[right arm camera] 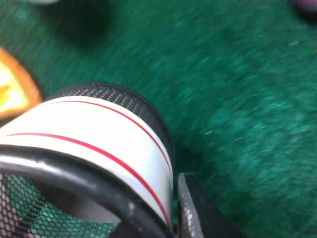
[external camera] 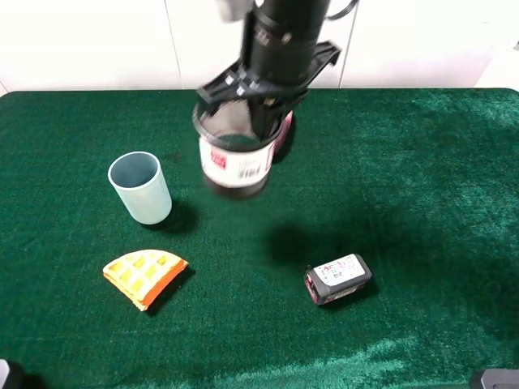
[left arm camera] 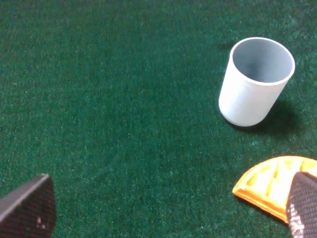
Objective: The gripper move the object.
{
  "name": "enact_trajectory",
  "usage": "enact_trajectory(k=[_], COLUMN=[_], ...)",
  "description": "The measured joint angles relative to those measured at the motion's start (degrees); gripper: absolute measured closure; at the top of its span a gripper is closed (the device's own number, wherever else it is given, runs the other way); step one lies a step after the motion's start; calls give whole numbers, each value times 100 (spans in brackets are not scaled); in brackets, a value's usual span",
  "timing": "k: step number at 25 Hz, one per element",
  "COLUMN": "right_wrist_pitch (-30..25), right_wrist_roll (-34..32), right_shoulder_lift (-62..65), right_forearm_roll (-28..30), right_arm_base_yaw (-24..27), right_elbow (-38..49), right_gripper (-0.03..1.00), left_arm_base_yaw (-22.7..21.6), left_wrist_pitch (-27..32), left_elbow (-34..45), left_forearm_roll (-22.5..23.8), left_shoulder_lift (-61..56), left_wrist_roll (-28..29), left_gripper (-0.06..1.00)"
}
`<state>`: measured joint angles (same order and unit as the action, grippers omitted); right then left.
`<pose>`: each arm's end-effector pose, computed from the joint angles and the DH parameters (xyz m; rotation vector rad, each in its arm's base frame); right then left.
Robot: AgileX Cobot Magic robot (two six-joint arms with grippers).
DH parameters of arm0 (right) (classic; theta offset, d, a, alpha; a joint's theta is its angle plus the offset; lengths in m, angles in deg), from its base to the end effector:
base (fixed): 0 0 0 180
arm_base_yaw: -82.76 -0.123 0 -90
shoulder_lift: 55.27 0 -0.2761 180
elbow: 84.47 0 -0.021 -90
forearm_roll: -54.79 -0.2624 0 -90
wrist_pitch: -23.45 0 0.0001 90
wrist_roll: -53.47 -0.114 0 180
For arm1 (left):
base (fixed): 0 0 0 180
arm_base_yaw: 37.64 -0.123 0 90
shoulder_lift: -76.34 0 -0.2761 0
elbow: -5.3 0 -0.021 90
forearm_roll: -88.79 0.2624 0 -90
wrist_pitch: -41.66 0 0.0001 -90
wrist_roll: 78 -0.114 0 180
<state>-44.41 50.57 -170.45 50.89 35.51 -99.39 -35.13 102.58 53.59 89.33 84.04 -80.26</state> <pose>0.2682 0.3007 0.2355 -1.0960 2.7643 0.2197 0.0338 -0.0005 0.2725 0.0844 2.0387 0.0085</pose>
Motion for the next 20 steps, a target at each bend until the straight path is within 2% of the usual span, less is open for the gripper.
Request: enact_trajectory(k=[6,9,20], right_wrist_pitch=[101,385,1216], right_wrist_roll=[0,0,87], right_shoulder_lift=[0,-1,-35], right_forearm_roll=[11,11,18], right_arm_base_yaw=[780,1307,2503], right_elbow=[-119,-119,-119], right_gripper=[94,94,94], left_arm_base_yaw=[0,0,0], left_wrist_pitch=[0,0,0], left_elbow=[0,0,0], left_forearm_roll=[0,0,0], left_shoulder_lift=[0,0,0], left_wrist_roll=[0,0,0], left_gripper=[1,1,1])
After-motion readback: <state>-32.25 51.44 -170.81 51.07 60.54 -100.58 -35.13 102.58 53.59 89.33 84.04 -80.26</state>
